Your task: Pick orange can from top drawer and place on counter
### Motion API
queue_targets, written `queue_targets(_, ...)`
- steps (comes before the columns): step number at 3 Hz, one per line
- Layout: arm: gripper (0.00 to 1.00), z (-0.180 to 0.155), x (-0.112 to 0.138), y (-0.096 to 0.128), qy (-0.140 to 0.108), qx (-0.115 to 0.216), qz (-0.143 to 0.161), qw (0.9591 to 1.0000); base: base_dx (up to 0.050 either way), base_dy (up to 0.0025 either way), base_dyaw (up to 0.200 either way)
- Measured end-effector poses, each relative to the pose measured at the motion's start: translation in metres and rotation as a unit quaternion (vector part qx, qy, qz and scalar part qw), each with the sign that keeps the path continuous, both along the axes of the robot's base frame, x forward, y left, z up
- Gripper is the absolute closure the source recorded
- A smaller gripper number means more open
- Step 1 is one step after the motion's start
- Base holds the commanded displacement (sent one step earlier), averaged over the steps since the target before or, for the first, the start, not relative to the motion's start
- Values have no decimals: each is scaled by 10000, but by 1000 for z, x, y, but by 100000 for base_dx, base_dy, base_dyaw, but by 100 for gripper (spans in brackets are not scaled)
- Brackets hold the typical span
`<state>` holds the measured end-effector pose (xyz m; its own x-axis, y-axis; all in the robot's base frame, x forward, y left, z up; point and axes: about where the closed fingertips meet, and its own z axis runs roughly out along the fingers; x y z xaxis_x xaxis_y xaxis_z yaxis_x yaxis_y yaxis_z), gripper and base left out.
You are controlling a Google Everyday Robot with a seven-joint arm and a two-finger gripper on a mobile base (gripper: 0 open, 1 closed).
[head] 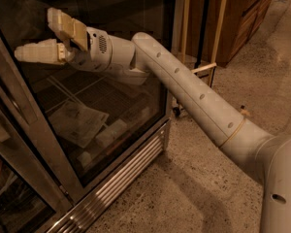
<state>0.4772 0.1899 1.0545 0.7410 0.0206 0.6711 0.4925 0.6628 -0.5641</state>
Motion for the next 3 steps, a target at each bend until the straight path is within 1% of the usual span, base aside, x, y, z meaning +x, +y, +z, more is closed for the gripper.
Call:
queue_targets(1, 0, 2, -4, 1, 7, 39, 44, 10000, 0, 0, 0)
queue_targets(2, 0, 5, -14, 1, 26, 130, 150, 9998, 0, 0, 0)
queue_targets(3, 0, 8, -38, -12, -38, 315, 230, 9992, 0, 0, 0)
